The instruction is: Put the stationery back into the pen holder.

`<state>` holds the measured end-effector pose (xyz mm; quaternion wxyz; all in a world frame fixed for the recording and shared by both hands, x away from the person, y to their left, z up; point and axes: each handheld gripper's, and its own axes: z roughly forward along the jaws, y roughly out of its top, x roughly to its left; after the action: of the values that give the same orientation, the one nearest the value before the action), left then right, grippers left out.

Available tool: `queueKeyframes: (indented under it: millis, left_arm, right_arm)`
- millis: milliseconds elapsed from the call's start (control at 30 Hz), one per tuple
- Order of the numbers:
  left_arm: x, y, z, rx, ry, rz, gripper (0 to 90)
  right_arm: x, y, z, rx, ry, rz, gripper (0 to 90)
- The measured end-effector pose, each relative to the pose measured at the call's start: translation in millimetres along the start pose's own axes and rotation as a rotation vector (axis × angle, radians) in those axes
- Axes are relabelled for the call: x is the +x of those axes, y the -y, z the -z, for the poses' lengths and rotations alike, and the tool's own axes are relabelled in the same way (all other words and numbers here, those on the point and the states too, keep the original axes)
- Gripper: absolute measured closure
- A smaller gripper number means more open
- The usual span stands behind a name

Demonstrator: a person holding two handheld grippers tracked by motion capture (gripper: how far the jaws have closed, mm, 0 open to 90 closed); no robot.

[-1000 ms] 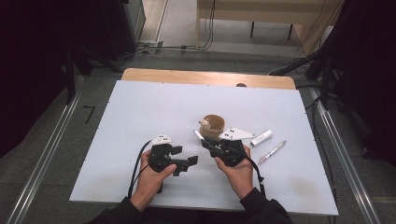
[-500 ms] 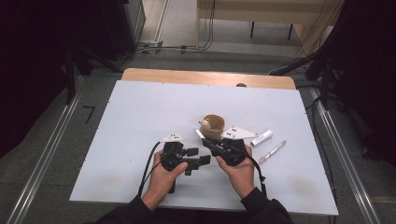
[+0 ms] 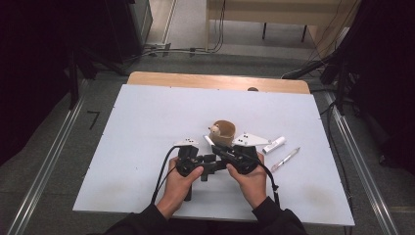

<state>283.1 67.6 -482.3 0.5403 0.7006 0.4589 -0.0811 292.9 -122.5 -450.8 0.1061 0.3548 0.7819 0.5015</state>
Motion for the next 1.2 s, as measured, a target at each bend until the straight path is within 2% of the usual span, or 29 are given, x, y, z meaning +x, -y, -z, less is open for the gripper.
queueKeyframes:
  millis: [200,267,367,433,567,700,800,867,967,1067,1100,1133,1200]
  left_arm:
    - [0.7,-1.3,-2.7,-0.007,0.03,0.021,43.0]
    - [1.7,-1.6,-3.1,-0.002,0.057,0.031,50.6]
    - [2.4,-1.6,-3.5,0.001,0.067,0.034,58.1]
    - [2.6,-1.6,-3.5,0.0,0.069,0.036,64.7]
    - [4.0,-1.9,-2.5,-0.008,0.057,0.049,69.6]
    - [8.2,-2.1,-0.8,-0.013,0.049,0.065,78.4]
    - [8.6,-2.3,0.1,-0.011,0.046,0.059,79.0]
    - [7.4,-2.2,0.2,-0.011,0.049,0.057,79.2]
    - [6.6,-2.1,0.5,-0.014,0.054,0.054,79.2]
    - [5.9,-2.8,1.6,-0.018,0.054,0.046,79.3]
    - [5.7,-3.0,1.9,-0.016,0.05,0.039,79.3]
    - [4.9,-3.1,1.7,-0.02,0.043,0.033,79.3]
    - [4.3,-3.6,1.8,-0.02,0.031,0.014,79.3]
  right_arm:
    - [-0.7,0.7,0.0,-0.002,0.0,-0.004,76.9]
    - [-1.1,0.8,0.0,-0.002,-0.001,-0.007,76.9]
    - [-0.9,1.1,-0.1,-0.003,0.0,-0.009,76.9]
    - [-0.5,1.1,-0.1,-0.002,-0.001,-0.007,76.8]
    - [0.1,0.9,0.7,-0.008,0.001,-0.006,76.8]
    - [0.2,-0.2,3.9,-0.025,-0.001,-0.004,75.9]
    - [0.6,-0.7,4.9,-0.028,0.0,0.001,74.8]
    - [1.5,-0.9,5.1,-0.028,0.0,0.006,69.7]
    - [2.1,-0.8,5.4,-0.027,-0.002,0.008,67.6]
    - [3.6,-1.2,9.5,-0.027,0.0,0.012,59.0]
    - [3.6,-1.2,9.5,-0.027,0.0,0.012,59.0]
    - [3.5,-1.2,12.1,-0.028,0.003,0.011,51.9]
    - [3.4,-1.1,13.7,-0.03,0.005,0.012,49.9]
